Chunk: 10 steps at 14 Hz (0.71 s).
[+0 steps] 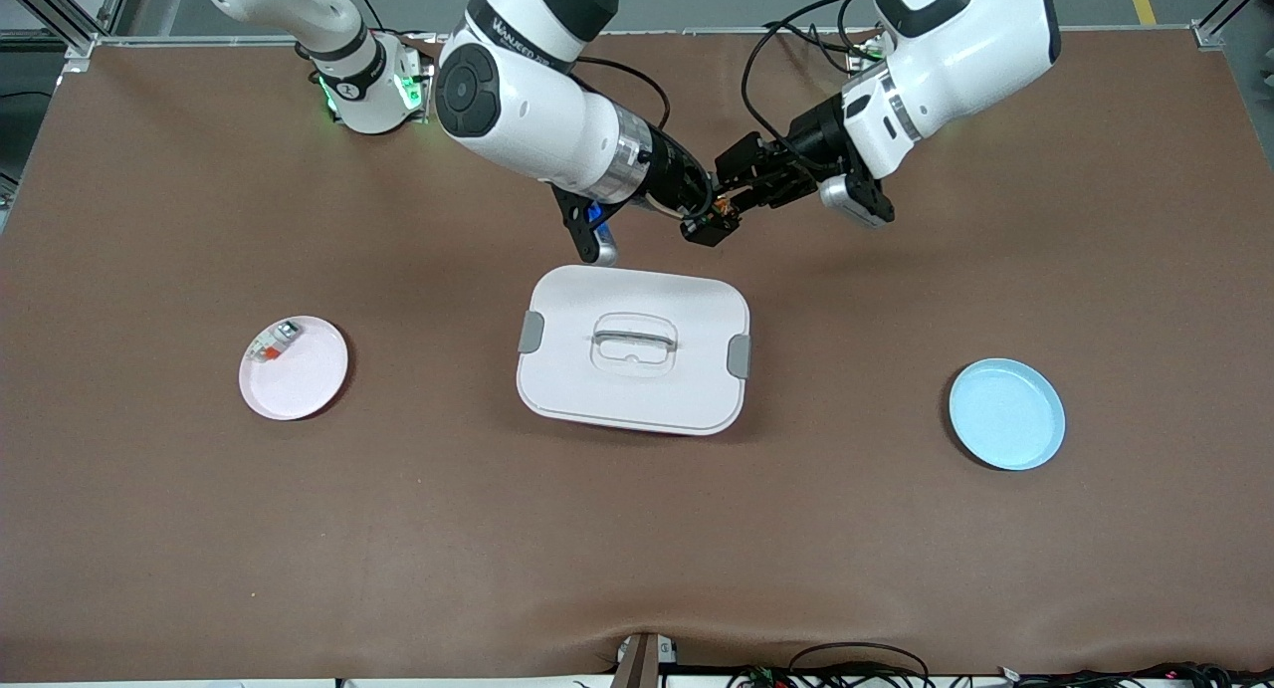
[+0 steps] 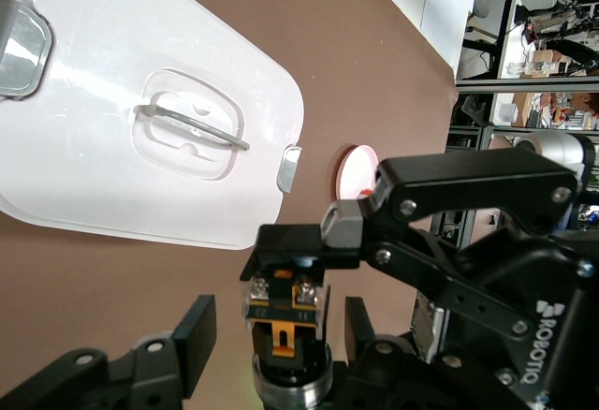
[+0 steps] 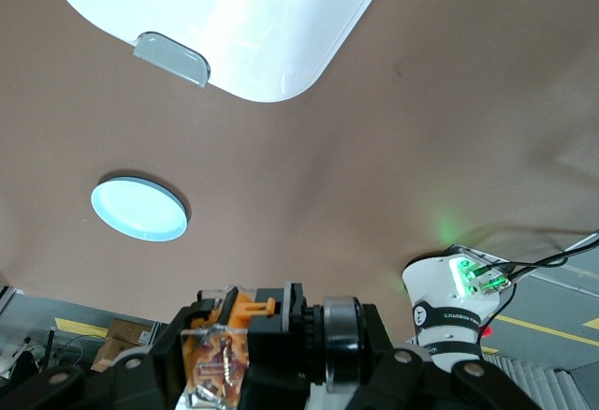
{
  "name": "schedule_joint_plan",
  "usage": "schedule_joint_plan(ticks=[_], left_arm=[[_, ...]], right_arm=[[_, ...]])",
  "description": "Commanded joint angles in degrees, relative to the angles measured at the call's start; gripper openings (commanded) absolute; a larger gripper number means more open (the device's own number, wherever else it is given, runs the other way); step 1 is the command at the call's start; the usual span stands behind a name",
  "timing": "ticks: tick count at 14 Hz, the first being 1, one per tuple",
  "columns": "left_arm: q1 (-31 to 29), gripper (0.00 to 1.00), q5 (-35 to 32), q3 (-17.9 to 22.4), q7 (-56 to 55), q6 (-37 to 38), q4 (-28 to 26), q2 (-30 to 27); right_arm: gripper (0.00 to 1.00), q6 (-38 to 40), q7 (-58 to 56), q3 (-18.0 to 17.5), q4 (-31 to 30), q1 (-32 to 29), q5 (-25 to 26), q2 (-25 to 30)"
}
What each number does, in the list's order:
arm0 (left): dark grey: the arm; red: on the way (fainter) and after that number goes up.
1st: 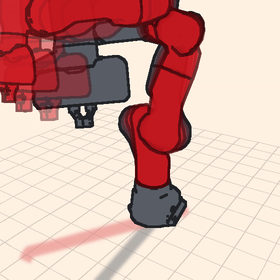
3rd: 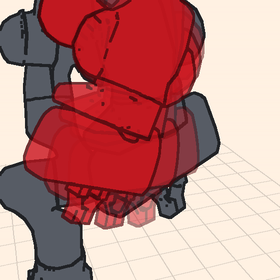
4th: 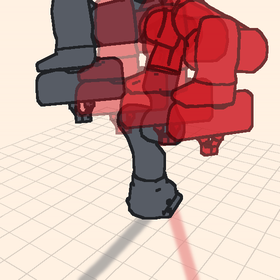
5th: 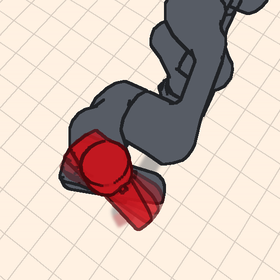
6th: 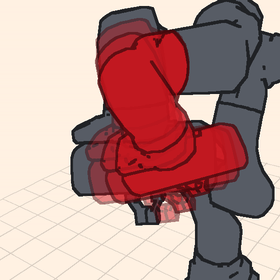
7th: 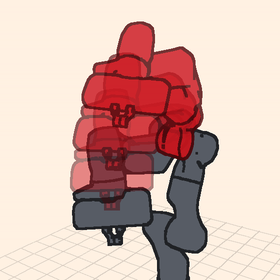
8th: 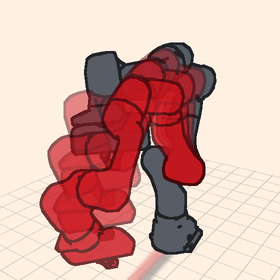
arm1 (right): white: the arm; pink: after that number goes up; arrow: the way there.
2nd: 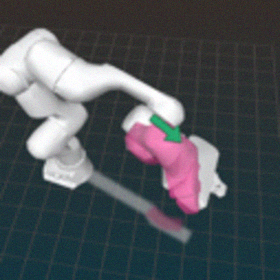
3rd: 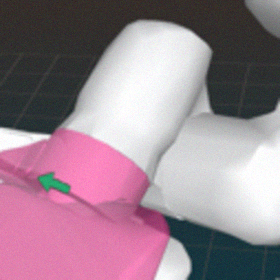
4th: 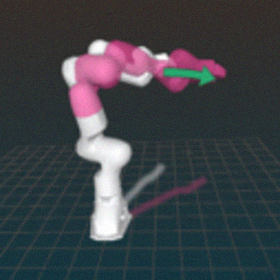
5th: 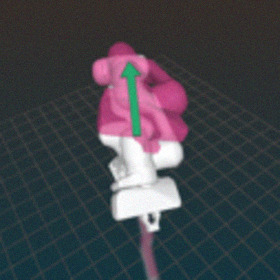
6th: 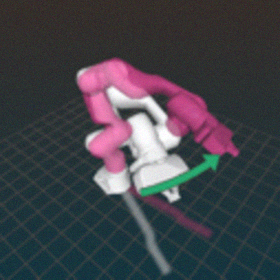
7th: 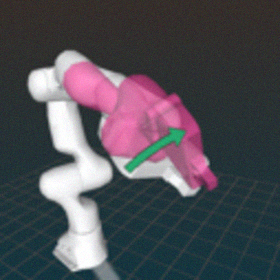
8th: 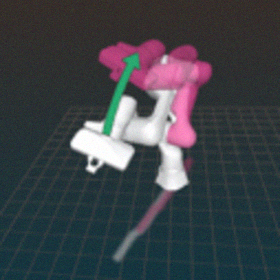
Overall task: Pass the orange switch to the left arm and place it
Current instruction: 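Carry the switch above the box toward the left gripper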
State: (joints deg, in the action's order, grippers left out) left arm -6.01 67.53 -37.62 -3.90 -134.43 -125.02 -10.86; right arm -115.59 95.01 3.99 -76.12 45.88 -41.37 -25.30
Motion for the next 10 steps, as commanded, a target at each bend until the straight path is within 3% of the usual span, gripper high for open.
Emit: schedule_joint_plan(ticks=[1, 7, 10], left_arm=[[-0.3, 0.54, 1.7, -0.8, 1.0, -1.0, 0.7, 0.5], [-0.3, 0.24, 1.7, -0.9, 1.0, -1.1, 1.1, 1.4], [-0.4, 0.00, 1.6, -0.9, 0.9, -1.1, 2.1, 1.8]], right_arm=[[0.21, 0.4, 0.8, 0.3, 1.9, 0.3, -1.0, -0.9], [0.21, 0.4, 0.7, 0.3, 1.9, 0.3, -1.0, -1.0], [0.22, 0.4, 0.7, 0.3, 1.9, 0.3, -1.0, -1.0]])
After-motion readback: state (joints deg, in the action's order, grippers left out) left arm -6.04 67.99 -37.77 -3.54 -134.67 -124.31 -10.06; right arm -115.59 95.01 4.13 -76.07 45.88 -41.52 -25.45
